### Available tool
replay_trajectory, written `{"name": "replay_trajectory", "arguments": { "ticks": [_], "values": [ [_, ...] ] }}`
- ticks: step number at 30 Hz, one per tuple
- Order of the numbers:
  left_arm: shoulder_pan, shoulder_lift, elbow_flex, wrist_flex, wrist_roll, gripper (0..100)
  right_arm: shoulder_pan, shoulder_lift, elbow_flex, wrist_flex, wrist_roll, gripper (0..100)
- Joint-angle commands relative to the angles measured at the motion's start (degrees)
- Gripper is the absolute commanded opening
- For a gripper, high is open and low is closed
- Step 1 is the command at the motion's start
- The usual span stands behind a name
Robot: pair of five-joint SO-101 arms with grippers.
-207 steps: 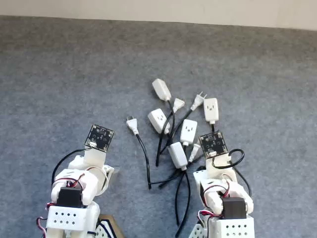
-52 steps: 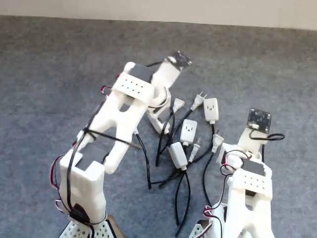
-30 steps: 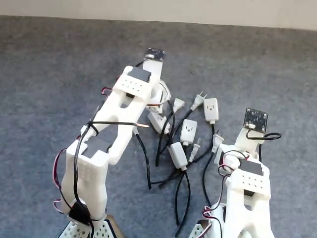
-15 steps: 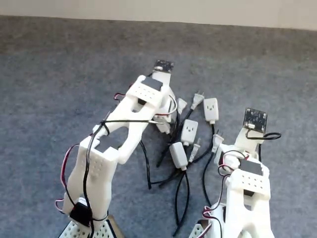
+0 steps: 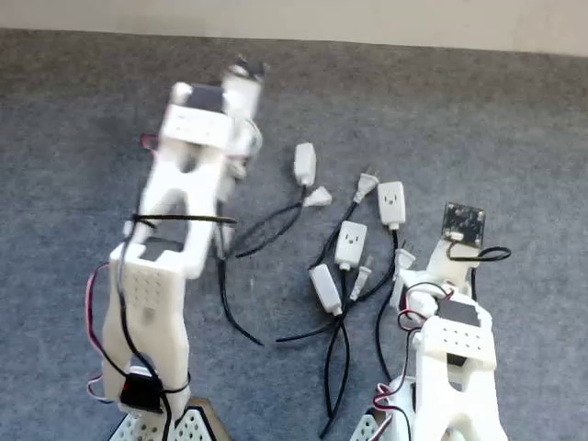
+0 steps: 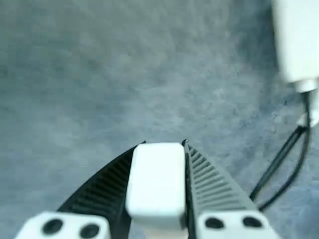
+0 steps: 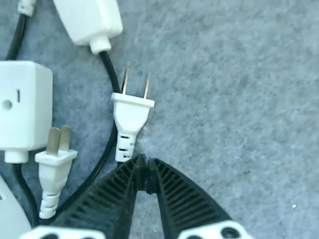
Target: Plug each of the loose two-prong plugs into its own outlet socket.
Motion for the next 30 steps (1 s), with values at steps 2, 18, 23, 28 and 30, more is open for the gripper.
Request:
{"name": "replay_trajectory", "arguments": {
  "ticks": [2,18,23,28,30],
  "values": [
    [-7.96,-3.21,-25.19,10.11,-8.88,7,-0.66,0.04,-0.31,-1.01,-0.35,1.0],
    [-37.85,-4.79,-29.67,-6.42,-20.13,7,-0.75,0.13,-0.13,-3.47,-0.35,1.0],
    [-42.68,-7.52,-29.67,-3.96,-21.27,7,-0.84,0.13,-0.13,-3.47,-0.35,1.0],
    [-43.82,-12.26,-29.58,3.6,-26.46,7,-0.84,0.13,-0.13,-3.47,-0.35,1.0],
    [-43.82,-13.14,-29.23,7.38,-28.48,7,-0.84,0.13,-0.13,-3.47,-0.35,1.0]
  ]
}}
